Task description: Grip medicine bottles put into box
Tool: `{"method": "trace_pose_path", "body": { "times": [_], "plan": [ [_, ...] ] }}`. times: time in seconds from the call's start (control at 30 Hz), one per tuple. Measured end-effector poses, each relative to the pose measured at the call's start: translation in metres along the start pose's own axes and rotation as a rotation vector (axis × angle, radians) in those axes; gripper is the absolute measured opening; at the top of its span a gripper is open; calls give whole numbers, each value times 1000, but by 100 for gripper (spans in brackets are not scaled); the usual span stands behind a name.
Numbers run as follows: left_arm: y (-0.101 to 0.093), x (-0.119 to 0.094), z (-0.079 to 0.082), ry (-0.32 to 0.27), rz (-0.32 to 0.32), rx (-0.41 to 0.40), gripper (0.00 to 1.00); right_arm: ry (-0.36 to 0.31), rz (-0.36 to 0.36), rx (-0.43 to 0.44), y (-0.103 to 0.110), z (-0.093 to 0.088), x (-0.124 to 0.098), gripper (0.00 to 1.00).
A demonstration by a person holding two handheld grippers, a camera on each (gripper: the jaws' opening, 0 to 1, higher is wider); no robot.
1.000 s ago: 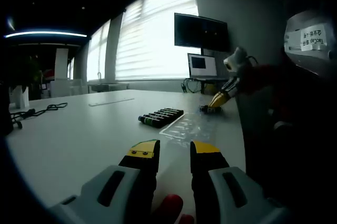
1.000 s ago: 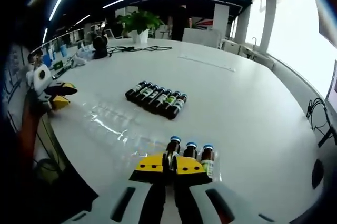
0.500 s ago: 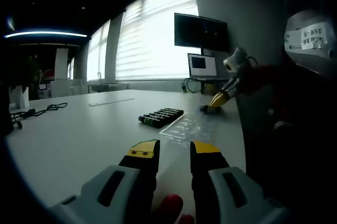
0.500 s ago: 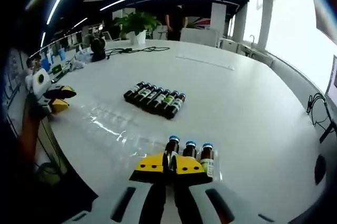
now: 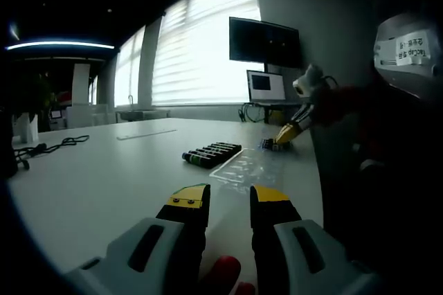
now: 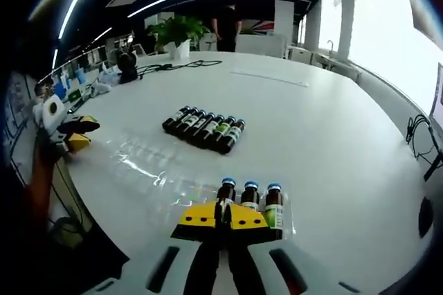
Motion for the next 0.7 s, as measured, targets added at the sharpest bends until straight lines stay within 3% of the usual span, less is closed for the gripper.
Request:
{"method": "trace_pose_path", "body": {
  "times": [0.33,0.47,0.5,0.7],
  "plan": [
    [0,0,0,1,1,1,18,-19,1,-57,3,4,-1,2],
    [0,0,0,0,0,0,18,-63,-1,-78,3,8,-2,3],
    [0,0,0,0,0,0,18,-101,8,-81,4,11,-1,3],
    [1,0,0,0,1,1,17,-130,-2,-91,0,22,2,3]
  ]
}}
Point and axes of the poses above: the point that each gripper's makers call its tool centre point, and the gripper's own axes: x roughly forward along the fingers, y roughly to its left, z roughly out of its top, the point moved 9 cm from there along -x, roughly backward along the fingers, and after that the axes turned 1 degree about -x, right-handed, at the moved point
